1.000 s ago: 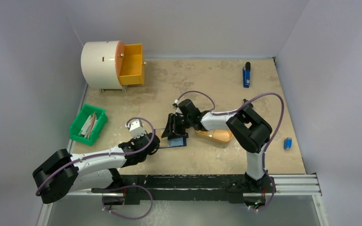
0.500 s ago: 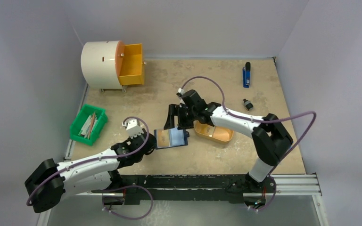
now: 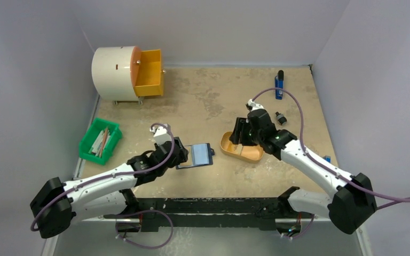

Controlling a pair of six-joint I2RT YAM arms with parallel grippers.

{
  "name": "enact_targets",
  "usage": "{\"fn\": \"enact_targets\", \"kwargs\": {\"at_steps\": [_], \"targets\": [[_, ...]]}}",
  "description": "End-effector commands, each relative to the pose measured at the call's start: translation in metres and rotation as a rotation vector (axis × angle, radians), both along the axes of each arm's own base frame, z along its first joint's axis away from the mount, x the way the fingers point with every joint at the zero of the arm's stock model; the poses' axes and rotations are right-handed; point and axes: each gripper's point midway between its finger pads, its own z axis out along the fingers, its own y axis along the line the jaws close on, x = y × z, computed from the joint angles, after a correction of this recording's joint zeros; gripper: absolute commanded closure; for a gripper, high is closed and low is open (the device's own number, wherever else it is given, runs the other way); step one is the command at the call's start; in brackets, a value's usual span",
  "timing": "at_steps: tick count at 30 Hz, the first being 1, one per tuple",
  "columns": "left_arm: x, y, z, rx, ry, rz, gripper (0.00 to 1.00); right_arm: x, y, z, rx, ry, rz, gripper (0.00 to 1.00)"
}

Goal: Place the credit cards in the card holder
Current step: Insert the credit card into the card holder, then pick up the credit card from the storage box.

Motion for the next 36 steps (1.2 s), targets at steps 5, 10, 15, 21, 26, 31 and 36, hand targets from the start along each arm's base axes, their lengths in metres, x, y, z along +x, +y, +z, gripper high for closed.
{"fn": "enact_targets", "kwargs": {"at_steps": [5, 10, 15, 21, 26, 31, 36], "targets": [[0.008, -0.030, 0.010, -0.055, -0.015, -0.078, 0.51, -0.011, -0.011, -0.041, -0.052, 0.122, -0.046, 0.45], [0.009, -0.022, 0.005, -0.027, -0.012, -0.043, 0.51, -0.006, -0.024, -0.056, -0.043, 0.178, -0.185, 0.40], [0.009, -0.020, -0.001, -0.018, 0.000, -0.033, 0.51, -0.002, -0.025, -0.075, 0.105, 0.242, -0.284, 0.32], [0.006, -0.020, -0.004, -0.029, 0.012, -0.034, 0.52, 0.004, -0.020, -0.091, 0.181, 0.286, -0.340, 0.34], [0.004, -0.018, -0.008, -0.038, 0.017, -0.021, 0.52, 0.011, -0.019, -0.103, 0.214, 0.320, -0.378, 0.35], [0.004, -0.016, -0.010, -0.040, 0.024, -0.008, 0.53, 0.015, -0.021, -0.110, 0.207, 0.328, -0.396, 0.40], [0.003, -0.014, -0.012, -0.037, 0.026, -0.004, 0.53, 0.011, -0.023, -0.111, 0.202, 0.335, -0.398, 0.38]]}}
